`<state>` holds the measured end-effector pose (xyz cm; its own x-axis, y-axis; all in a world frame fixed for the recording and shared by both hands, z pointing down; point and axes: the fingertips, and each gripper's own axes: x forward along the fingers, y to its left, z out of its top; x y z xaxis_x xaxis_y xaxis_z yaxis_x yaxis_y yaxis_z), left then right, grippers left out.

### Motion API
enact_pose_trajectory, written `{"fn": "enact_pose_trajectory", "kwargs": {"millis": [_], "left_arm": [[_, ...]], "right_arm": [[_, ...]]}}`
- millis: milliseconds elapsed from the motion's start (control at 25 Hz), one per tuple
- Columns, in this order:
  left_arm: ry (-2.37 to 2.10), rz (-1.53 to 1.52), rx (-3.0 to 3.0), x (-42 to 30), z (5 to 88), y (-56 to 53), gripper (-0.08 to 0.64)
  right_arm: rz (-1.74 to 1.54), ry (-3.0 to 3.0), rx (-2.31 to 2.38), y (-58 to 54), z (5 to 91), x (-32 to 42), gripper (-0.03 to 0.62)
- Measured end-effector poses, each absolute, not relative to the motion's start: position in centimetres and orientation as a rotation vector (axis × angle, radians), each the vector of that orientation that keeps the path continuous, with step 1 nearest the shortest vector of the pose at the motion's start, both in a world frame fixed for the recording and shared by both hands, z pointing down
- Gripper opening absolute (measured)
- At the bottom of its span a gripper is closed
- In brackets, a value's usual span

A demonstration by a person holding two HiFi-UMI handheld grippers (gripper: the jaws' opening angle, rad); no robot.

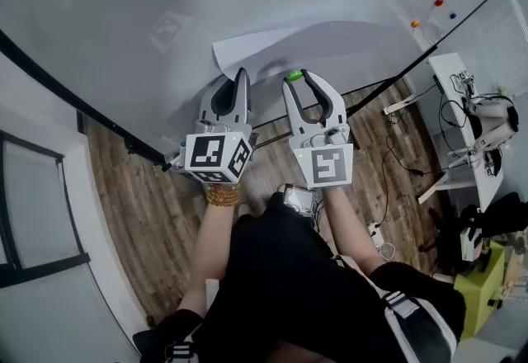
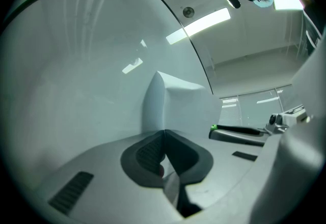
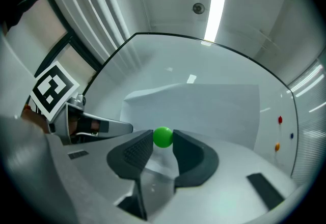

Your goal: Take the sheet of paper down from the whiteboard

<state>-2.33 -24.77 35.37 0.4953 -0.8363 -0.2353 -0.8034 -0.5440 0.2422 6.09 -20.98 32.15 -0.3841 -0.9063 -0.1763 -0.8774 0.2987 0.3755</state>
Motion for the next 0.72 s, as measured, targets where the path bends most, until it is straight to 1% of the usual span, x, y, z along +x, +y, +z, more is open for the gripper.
{"fn": "enact_pose_trajectory", "kwargs": {"millis": [320,720], "left_arm": [[-1.433,-0.48,2.614,-2.1,35.9,-23.0,0.008],[-1.467,-0.456,2.514,-4.3,38.2,-20.5,0.009]], "right_arm": [[-0.609,-2.481,1.692,-19.8,32.4,6.0,0.12],[-0.536,-2.5,1.632,-16.8,34.0,6.1,0.12]]}}
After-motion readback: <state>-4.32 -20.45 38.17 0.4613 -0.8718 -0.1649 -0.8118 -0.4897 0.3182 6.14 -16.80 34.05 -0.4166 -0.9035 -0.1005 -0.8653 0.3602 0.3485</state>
